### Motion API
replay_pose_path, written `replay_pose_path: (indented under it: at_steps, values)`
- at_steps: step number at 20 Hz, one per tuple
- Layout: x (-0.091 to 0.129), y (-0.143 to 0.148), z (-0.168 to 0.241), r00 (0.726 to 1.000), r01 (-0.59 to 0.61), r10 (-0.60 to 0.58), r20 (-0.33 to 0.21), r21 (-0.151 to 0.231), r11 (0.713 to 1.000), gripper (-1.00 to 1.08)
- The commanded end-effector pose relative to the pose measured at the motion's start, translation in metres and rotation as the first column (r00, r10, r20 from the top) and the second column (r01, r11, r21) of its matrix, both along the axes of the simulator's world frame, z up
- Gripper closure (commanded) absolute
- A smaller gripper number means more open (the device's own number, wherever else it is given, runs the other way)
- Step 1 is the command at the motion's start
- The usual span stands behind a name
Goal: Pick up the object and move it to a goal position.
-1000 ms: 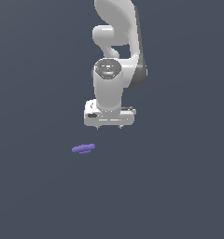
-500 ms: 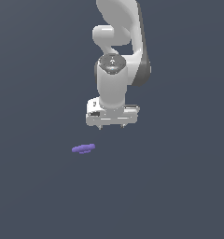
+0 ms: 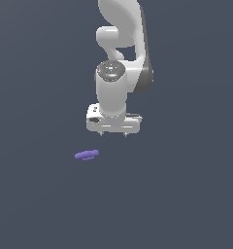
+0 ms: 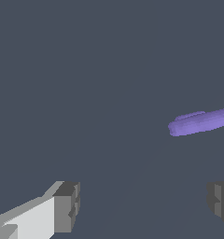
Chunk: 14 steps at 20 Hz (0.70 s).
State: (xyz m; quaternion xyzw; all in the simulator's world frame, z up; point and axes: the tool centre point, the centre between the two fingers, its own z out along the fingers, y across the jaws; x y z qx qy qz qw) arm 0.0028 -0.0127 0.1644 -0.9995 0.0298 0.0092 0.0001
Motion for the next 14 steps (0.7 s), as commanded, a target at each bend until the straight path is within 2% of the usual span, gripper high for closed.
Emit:
replay_pose_path:
  at_steps: [1,7,10,14]
  values:
    - [0.002,-0.005,-0.004,0.998,0.057,-0.057,-0.001,0.002,0.998,-0.92]
    - [0.008,-0.022,-0.015,0.971,0.24,-0.24,-0.003,0.006,0.971,-0.92]
    - [0.011,-0.031,-0.022,0.941,0.339,-0.339,-0.004,0.007,0.941,-0.92]
    - [0.014,-0.044,-0.031,0.885,0.465,-0.465,-0.006,0.007,0.885,-0.92]
